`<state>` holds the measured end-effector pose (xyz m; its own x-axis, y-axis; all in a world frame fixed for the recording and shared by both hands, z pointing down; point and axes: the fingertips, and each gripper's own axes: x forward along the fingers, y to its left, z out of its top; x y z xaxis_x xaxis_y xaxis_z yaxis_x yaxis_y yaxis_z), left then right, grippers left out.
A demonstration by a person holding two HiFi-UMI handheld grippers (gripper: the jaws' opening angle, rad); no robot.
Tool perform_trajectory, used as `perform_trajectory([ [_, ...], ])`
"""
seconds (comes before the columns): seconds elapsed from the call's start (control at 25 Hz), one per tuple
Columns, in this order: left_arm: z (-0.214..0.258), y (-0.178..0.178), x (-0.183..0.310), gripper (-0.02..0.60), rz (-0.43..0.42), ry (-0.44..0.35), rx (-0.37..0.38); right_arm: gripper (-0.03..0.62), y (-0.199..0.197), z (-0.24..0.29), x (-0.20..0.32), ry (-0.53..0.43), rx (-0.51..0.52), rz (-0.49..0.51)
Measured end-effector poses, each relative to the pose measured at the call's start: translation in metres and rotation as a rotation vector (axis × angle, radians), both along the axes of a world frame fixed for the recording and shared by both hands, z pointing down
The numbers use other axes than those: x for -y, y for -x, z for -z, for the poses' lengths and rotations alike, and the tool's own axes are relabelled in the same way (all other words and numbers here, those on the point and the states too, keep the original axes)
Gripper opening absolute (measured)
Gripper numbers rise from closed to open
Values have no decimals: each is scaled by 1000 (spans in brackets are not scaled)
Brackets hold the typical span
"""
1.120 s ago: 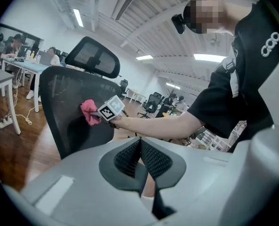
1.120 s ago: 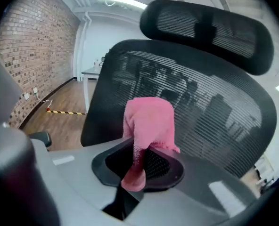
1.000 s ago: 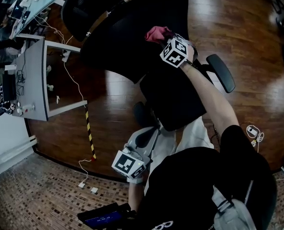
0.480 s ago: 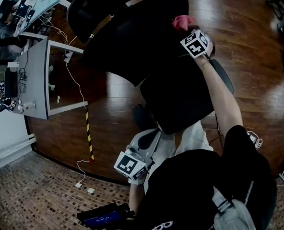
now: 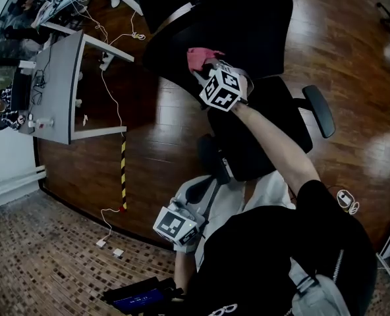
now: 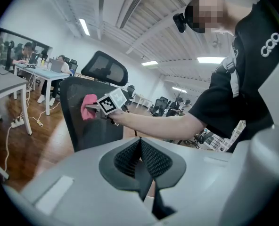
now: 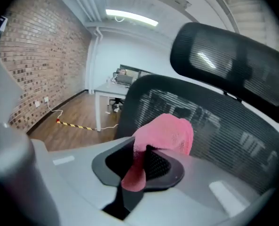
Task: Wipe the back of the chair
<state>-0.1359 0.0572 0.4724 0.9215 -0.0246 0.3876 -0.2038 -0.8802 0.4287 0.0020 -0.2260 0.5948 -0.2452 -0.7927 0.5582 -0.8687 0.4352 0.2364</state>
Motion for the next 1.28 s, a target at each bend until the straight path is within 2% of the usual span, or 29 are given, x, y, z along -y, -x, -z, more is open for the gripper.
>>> perform_trajectory([
  [0.12,1,20,6,-25,40,-5,0,46,72,16,15,-31,3,127],
  [0.24,-4,35,5,-24,54,4,37,46,116,28,26,-54,-5,212],
  [0.32,-5,40,6,-25,60,12,74,46,125,29,32,-60,-15,229],
  [0.44,-7,41,7,-25,74,-3,32,46,104,29,38,-59,-23,192],
  [0.6,-2,24,2,-25,50,-3,9,46,34,31,36,-56,-28,81],
  [0.8,-4,-5,-9,-24,23,-8,-5,46,-88,34,20,-42,-54,-81],
  [1.04,3,-54,-27,-23,-12,4,-30,46,-243,43,-24,-18,-69,-293],
  [1.28,10,-92,-32,-23,-27,10,-57,47,-353,52,-67,0,-74,-501],
])
